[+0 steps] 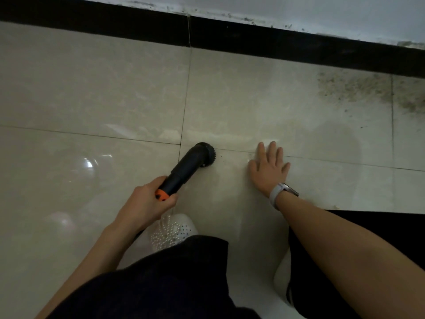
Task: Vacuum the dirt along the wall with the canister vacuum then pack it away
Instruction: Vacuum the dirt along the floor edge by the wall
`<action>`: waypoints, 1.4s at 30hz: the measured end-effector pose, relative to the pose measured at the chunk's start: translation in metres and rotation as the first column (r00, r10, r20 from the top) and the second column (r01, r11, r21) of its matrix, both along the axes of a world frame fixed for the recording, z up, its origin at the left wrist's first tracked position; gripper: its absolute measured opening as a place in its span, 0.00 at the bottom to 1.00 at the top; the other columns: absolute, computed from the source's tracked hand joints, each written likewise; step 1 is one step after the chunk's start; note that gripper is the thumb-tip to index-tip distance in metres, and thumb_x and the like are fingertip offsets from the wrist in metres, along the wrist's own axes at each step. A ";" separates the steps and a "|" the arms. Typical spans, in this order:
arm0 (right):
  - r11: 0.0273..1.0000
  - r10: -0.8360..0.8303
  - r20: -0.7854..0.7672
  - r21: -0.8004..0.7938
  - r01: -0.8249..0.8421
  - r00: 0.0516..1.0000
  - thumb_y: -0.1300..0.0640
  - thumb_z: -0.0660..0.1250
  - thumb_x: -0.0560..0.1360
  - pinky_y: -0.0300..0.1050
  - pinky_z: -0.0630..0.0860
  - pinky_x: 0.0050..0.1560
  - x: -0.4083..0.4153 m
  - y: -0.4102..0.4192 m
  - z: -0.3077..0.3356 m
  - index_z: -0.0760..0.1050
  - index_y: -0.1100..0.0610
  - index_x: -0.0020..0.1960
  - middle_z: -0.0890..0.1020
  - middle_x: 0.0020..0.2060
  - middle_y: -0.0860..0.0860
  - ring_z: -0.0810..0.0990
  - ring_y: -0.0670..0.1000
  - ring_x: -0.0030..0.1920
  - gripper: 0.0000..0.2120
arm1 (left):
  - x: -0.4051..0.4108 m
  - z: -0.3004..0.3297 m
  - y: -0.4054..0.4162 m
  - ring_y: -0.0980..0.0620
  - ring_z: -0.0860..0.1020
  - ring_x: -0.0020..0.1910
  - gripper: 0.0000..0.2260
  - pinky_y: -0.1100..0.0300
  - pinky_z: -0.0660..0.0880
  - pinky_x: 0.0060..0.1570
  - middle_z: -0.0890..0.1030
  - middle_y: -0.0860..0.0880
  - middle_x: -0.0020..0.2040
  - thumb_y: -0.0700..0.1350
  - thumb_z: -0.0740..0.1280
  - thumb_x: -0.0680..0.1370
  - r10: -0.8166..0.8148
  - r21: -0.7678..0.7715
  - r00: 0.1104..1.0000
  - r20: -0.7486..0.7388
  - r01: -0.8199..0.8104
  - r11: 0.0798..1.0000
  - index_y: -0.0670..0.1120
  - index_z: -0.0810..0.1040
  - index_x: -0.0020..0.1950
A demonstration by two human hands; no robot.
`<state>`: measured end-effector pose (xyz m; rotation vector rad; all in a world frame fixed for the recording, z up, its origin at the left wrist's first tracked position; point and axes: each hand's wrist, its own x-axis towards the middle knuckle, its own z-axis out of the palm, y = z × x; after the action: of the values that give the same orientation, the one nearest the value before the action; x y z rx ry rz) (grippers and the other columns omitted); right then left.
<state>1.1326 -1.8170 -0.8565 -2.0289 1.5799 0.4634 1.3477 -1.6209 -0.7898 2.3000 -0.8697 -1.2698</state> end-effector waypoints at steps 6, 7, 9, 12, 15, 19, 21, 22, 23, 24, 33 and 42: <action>0.990 -0.140 0.154 0.030 0.137 0.978 0.51 0.45 0.83 0.59 0.39 0.73 0.001 -0.006 0.004 0.53 0.50 0.77 0.46 0.77 0.49 0.41 0.52 0.77 0.23 | -0.026 -0.002 -0.024 0.54 0.77 0.29 0.16 0.55 0.78 0.35 0.77 0.51 0.36 0.50 0.69 0.73 -0.152 -0.018 0.988 0.031 0.152 0.988 0.52 0.73 0.60; 0.988 -0.152 0.166 0.032 0.149 0.974 0.51 0.45 0.83 0.58 0.39 0.73 0.001 -0.006 0.005 0.53 0.50 0.77 0.47 0.77 0.49 0.42 0.52 0.77 0.23 | -0.029 -0.002 -0.031 0.53 0.77 0.30 0.16 0.54 0.78 0.36 0.77 0.51 0.36 0.50 0.68 0.73 -0.171 -0.026 0.984 0.042 0.172 0.985 0.52 0.73 0.61; 0.984 -0.181 0.189 0.036 0.177 0.965 0.52 0.44 0.83 0.57 0.39 0.73 0.001 -0.006 0.006 0.55 0.51 0.77 0.48 0.77 0.49 0.42 0.51 0.77 0.22 | -0.034 -0.003 -0.043 0.53 0.76 0.31 0.16 0.54 0.78 0.36 0.75 0.52 0.35 0.51 0.68 0.74 -0.214 -0.043 0.975 0.058 0.217 0.975 0.50 0.73 0.60; 0.985 -0.174 0.181 0.016 0.174 0.968 0.53 0.47 0.82 0.57 0.41 0.74 0.000 -0.009 0.010 0.56 0.52 0.76 0.50 0.77 0.49 0.45 0.51 0.77 0.22 | -0.032 -0.003 -0.058 0.50 0.77 0.34 0.14 0.51 0.79 0.38 0.75 0.51 0.35 0.51 0.67 0.74 -0.227 -0.045 0.970 0.090 0.231 0.972 0.49 0.74 0.58; 0.998 -0.052 0.071 -0.019 0.053 0.996 0.55 0.52 0.81 0.61 0.43 0.73 -0.009 -0.009 0.011 0.52 0.51 0.77 0.47 0.77 0.49 0.44 0.52 0.77 0.25 | -0.030 -0.003 -0.067 0.47 0.78 0.36 0.15 0.50 0.79 0.39 0.77 0.48 0.38 0.51 0.67 0.74 -0.203 -0.040 0.968 0.148 0.211 0.977 0.48 0.73 0.58; 1.000 -0.018 -0.020 -0.002 0.018 1.000 0.56 0.54 0.79 0.63 0.42 0.73 -0.023 -0.008 0.012 0.47 0.47 0.77 0.42 0.77 0.50 0.41 0.53 0.76 0.30 | -0.059 -0.002 -0.076 0.50 0.75 0.37 0.17 0.60 0.71 0.33 0.75 0.50 0.41 0.52 0.67 0.74 -0.339 -0.041 0.932 0.133 0.346 0.937 0.49 0.72 0.61; 0.999 -0.045 -0.047 0.002 0.045 0.998 0.56 0.54 0.79 0.62 0.44 0.73 -0.030 -0.009 0.014 0.46 0.47 0.77 0.42 0.77 0.51 0.40 0.54 0.76 0.30 | -0.067 -0.004 -0.082 0.52 0.73 0.36 0.18 0.62 0.68 0.31 0.74 0.52 0.41 0.53 0.66 0.74 -0.393 -0.036 0.914 0.101 0.398 0.917 0.50 0.72 0.62; 0.998 -0.063 -0.052 0.006 0.063 0.997 0.56 0.55 0.79 0.61 0.45 0.74 -0.033 -0.010 0.014 0.46 0.47 0.78 0.42 0.77 0.51 0.41 0.54 0.76 0.30 | -0.064 -0.004 -0.086 0.51 0.74 0.37 0.17 0.61 0.69 0.33 0.74 0.51 0.41 0.53 0.66 0.74 -0.391 -0.032 0.916 0.091 0.395 0.918 0.50 0.73 0.62; 0.997 -0.078 -0.050 0.009 0.078 0.996 0.57 0.55 0.78 0.60 0.47 0.74 -0.035 -0.011 0.015 0.47 0.48 0.78 0.42 0.77 0.51 0.41 0.54 0.77 0.31 | -0.059 -0.004 -0.090 0.49 0.75 0.38 0.17 0.59 0.71 0.35 0.76 0.49 0.42 0.52 0.67 0.74 -0.371 -0.030 0.924 0.089 0.375 0.927 0.50 0.73 0.61; 0.995 -0.095 -0.040 0.010 0.095 0.995 0.57 0.55 0.78 0.59 0.48 0.74 -0.036 -0.012 0.015 0.48 0.48 0.77 0.43 0.77 0.51 0.42 0.54 0.77 0.31 | -0.051 -0.004 -0.095 0.46 0.77 0.40 0.16 0.57 0.74 0.38 0.78 0.47 0.43 0.52 0.67 0.74 -0.339 -0.030 0.935 0.102 0.343 0.939 0.49 0.74 0.60; 0.953 -0.264 0.440 -0.019 0.302 0.858 0.62 0.57 0.79 0.43 0.58 0.67 0.026 -0.029 0.028 0.65 0.64 0.70 0.67 0.69 0.60 0.64 0.58 0.70 0.20 | 0.015 0.005 -0.139 0.48 0.79 0.30 0.14 0.60 0.76 0.29 0.77 0.46 0.38 0.55 0.64 0.76 -0.085 -0.052 0.990 0.116 0.092 0.994 0.47 0.72 0.56; 0.987 -0.129 0.330 -0.047 0.153 0.935 0.60 0.52 0.80 0.52 0.55 0.73 0.031 -0.035 0.020 0.59 0.59 0.75 0.62 0.74 0.56 0.58 0.56 0.74 0.23 | -0.009 0.001 -0.052 0.51 0.76 0.34 0.19 0.59 0.72 0.33 0.76 0.49 0.39 0.53 0.66 0.76 -0.258 -0.006 0.947 0.190 0.264 0.965 0.48 0.70 0.65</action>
<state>1.1638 -1.8517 -0.8367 -1.9078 1.5382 0.0129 1.3391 -1.6727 -0.7891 2.3673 -1.2868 -1.1406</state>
